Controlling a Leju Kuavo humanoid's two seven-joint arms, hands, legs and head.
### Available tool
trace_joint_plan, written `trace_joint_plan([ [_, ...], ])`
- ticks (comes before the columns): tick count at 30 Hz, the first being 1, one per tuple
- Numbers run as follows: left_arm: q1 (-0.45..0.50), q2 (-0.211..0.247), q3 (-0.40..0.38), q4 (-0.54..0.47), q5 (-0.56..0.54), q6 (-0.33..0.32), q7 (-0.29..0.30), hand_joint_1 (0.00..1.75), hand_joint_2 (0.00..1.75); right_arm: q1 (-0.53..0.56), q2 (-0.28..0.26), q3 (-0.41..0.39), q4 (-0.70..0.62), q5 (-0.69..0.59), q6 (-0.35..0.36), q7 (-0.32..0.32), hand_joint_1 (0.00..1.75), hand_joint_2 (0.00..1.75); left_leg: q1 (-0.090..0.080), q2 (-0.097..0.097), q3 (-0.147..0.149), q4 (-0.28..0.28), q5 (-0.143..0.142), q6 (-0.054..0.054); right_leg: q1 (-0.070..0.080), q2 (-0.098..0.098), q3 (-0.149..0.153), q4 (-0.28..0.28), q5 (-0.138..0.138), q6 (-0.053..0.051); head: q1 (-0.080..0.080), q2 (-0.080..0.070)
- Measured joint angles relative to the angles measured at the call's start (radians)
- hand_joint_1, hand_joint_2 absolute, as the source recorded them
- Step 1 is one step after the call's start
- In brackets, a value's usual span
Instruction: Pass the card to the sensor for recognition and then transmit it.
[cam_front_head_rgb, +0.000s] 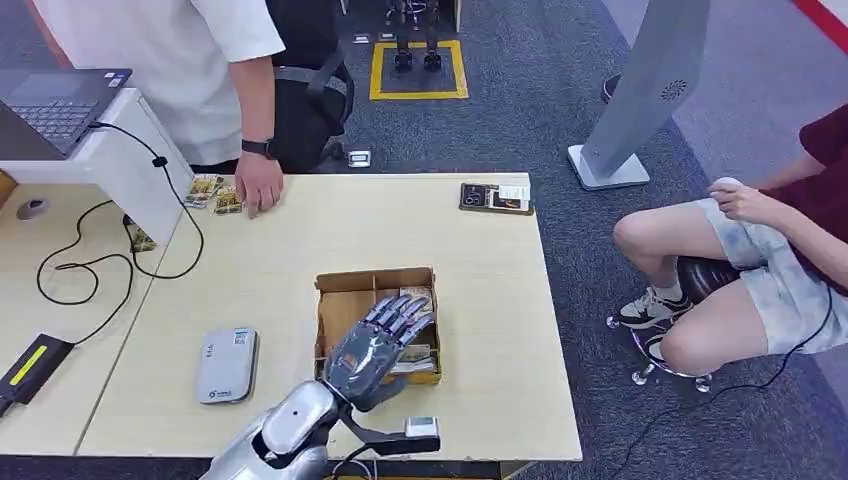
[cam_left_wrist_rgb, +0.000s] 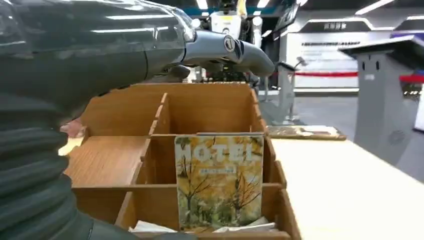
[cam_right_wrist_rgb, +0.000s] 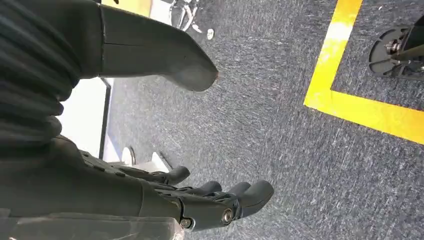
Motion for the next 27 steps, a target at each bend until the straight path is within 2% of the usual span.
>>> trace_joint_plan([
  [8,-0.007,-0.002,-0.006,0.005,-0.036,-0.066,0.071,0.0,1.75,0.0,0.0,0.0,0.0,-0.003,0.002,0.001,0.0,1.75,0.0,0.0,0.0,0.0,0.0,0.0,0.0,0.0,0.0,0.0,0.0,0.0,0.0,0.0],
  [12,-0.008,-0.002,-0.006,0.005,-0.045,-0.087,0.076,0.0,1.75,0.0,0.0,0.0,0.0,-0.003,0.002,0.001,0.0,1.75,0.0,0.0,0.0,0.0,0.0,0.0,0.0,0.0,0.0,0.0,0.0,0.0,0.0,0.0],
  [18,-0.008,-0.002,-0.006,0.005,-0.048,-0.09,0.084,0.0,1.75,0.0,0.0,0.0,0.0,-0.004,0.003,0.001,0.0,1.75,0.0,0.0,0.0,0.0,0.0,0.0,0.0,0.0,0.0,0.0,0.0,0.0,0.0,0.0],
  [26,-0.003,-0.002,-0.006,0.005,-0.041,-0.061,0.082,0.0,1.75,0.0,0.0,0.0,0.0,-0.014,0.002,0.0,0.0,1.75,0.0,0.0,0.0,0.0,0.0,0.0,0.0,0.0,0.0,0.0,0.0,0.0,0.0,0.0],
  [27,-0.002,-0.002,-0.006,0.005,-0.04,-0.056,0.082,1.75,1.75,0.0,0.0,0.0,0.0,-0.018,0.002,0.0,0.0,1.75,0.0,0.0,0.0,0.0,0.0,0.0,0.0,0.0,0.0,0.0,0.0,0.0,0.0,0.0],
])
